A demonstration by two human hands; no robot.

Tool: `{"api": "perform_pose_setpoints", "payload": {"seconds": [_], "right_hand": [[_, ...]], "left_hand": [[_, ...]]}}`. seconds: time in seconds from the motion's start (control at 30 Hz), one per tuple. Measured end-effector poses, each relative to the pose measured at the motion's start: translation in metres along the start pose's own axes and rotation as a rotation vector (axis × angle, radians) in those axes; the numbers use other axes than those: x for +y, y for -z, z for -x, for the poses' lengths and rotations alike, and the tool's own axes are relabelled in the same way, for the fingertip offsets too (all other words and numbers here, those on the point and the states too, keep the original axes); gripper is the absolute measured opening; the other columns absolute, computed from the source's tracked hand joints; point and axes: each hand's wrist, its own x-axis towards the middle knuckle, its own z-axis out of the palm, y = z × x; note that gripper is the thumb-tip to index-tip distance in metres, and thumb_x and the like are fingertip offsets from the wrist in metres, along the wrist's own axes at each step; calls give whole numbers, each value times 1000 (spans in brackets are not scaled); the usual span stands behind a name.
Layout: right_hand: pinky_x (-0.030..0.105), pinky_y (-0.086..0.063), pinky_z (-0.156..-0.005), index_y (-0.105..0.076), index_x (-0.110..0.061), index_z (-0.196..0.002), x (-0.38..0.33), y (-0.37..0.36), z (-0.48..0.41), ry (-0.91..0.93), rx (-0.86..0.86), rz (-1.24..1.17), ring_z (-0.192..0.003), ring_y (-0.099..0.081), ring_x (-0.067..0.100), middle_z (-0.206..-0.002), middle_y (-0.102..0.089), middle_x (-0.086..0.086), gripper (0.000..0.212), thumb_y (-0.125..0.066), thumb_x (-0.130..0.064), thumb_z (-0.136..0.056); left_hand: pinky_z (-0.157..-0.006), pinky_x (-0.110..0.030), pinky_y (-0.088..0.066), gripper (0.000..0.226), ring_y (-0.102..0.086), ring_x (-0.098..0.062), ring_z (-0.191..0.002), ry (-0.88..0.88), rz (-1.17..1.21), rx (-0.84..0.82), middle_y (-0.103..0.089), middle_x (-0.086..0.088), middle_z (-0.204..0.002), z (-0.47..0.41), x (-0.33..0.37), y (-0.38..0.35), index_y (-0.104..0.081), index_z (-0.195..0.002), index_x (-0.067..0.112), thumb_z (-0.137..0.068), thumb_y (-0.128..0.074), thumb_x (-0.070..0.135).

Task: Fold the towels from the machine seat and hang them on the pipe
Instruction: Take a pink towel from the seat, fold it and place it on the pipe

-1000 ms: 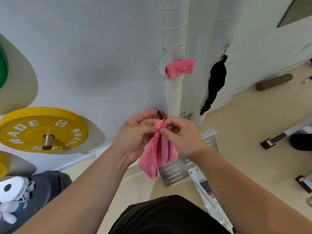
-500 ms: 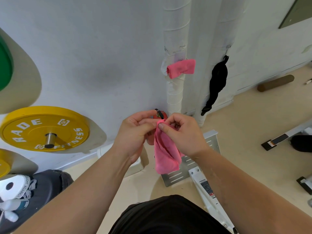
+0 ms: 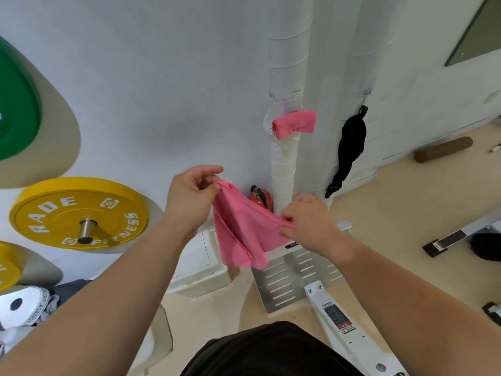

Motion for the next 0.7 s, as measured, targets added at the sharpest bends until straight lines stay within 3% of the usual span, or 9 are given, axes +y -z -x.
{"api": "perform_pose_setpoints", "payload": {"seconds": [0.17,0.3,0.4,0.53,0.57,0.63,0.7], "right_hand": [[38,-34,-97,-78,-31,-99,26,7,4,-25,-30,117,-110,-49,24,-106,-56,-4,30,-68,-55,-85],[38,-49,-90,-73,-27,-108,42,16,5,-148,-47,183,-105,-59,25,-107,-68,-2,36,-53,-54,-95],[37,-49,-74,-77,-18,-91,44,29,4,-146,121,-18,-84,-63,25,-84,-70,1,29,-64,-44,-94],[15,-45,-64,-81,-15,-82,35,63,3,-177,244,-504,-60,-60,-1,-69,-71,-10,7,-81,-22,-84],[17,-49,-67,-81,-13,-82,34,71,3,-197,264,-637,-59,-61,-1,-68,-72,-6,3,-83,-16,-82],[36,-58,-72,-79,-11,-80,36,84,2,-218,324,-856,-60,-66,11,-67,-74,2,7,-84,-6,-78],[43,-59,-73,-76,-12,-79,40,95,3,-227,386,-955,-61,-67,18,-68,-72,6,16,-83,2,-76]], "left_hand": [[-88,-28,-55,43,-66,-10,-84,-84,-167,71,-72,1,-90,-12,-3,18,-74,-104,29,-90,-56,-8],[-95,-30,-51,40,-64,-16,-98,-242,-455,81,-66,3,-103,-20,-5,33,-73,-116,18,-92,-51,-6],[-97,-25,-42,39,-60,-22,-105,-316,-694,72,-65,-6,-109,-26,-13,43,-71,-121,8,-95,-46,-7],[-100,-29,-41,36,-60,-31,-112,-227,-788,59,-65,-15,-117,-33,-22,48,-72,-119,4,-98,-44,-4],[-100,-30,-42,35,-60,-30,-112,-220,-772,58,-66,-15,-117,-34,-23,48,-73,-115,5,-98,-45,-4],[-96,-29,-44,34,-61,-25,-108,-178,-662,64,-69,-10,-114,-35,-18,44,-76,-110,8,-97,-47,-3],[-91,-27,-44,33,-60,-19,-102,-154,-608,44,-70,-6,-111,-38,-13,40,-76,-107,10,-97,-48,-3]]}}
